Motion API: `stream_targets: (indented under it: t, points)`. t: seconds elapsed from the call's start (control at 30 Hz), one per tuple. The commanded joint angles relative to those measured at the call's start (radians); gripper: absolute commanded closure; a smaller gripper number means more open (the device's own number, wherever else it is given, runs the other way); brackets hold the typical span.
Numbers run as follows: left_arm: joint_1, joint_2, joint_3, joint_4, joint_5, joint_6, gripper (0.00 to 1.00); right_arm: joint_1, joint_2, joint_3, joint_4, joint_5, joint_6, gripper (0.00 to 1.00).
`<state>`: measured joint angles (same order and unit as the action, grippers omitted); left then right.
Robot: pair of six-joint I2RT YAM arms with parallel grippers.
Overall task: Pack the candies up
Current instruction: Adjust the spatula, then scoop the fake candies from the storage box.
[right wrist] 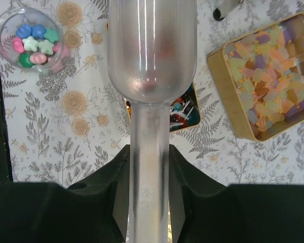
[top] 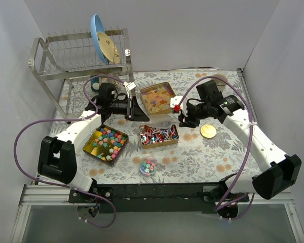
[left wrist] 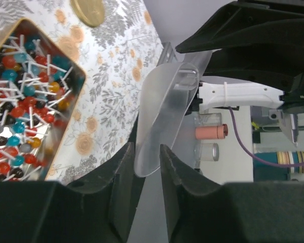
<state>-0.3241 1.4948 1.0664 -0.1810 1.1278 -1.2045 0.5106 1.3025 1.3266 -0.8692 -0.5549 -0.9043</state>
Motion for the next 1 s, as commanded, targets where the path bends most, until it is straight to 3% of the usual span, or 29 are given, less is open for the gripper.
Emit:
stream_targets:
  t: [0.0,0.03,0.13,0.23,0.33,0.5,0.57,0.6,0.7,0.97]
  points:
    - [0.034,-0.050,-0.002,-0.092,-0.135,0.052,0.64,-0.003,0.044,0.086,-0.102,0.053,-0.022,0.99]
    - [0.039,-0.057,-0.006,-0.109,-0.167,0.063,0.58,-0.003,0.055,0.107,-0.126,0.096,-0.048,0.99]
    - [0.043,-0.106,-0.049,-0.164,-0.281,0.102,0.51,-0.007,0.107,0.196,-0.241,0.165,-0.192,0.99]
    - [0.043,-0.125,-0.078,-0.212,-0.377,0.111,0.48,-0.007,0.188,0.295,-0.385,0.264,-0.325,0.99]
    - [0.043,-0.130,-0.089,-0.261,-0.515,0.137,0.50,-0.007,0.271,0.367,-0.441,0.390,-0.360,0.99]
    - [0.043,-0.149,-0.111,-0.316,-0.703,0.140,0.64,0.002,0.360,0.437,-0.441,0.550,-0.439,0.99]
    - [0.043,-0.146,-0.121,-0.322,-0.726,0.129,0.75,0.006,0.402,0.463,-0.441,0.622,-0.453,0.99]
    - [0.043,-0.143,-0.129,-0.316,-0.729,0.128,0.86,0.015,0.414,0.477,-0.439,0.645,-0.461,0.99]
    - [0.043,-0.111,-0.140,-0.304,-0.721,0.119,1.00,0.037,0.455,0.513,-0.441,0.726,-0.472,0.99]
    - [0.022,-0.045,-0.144,-0.243,-0.755,0.065,1.00,0.143,0.500,0.510,-0.438,0.918,-0.459,0.99]
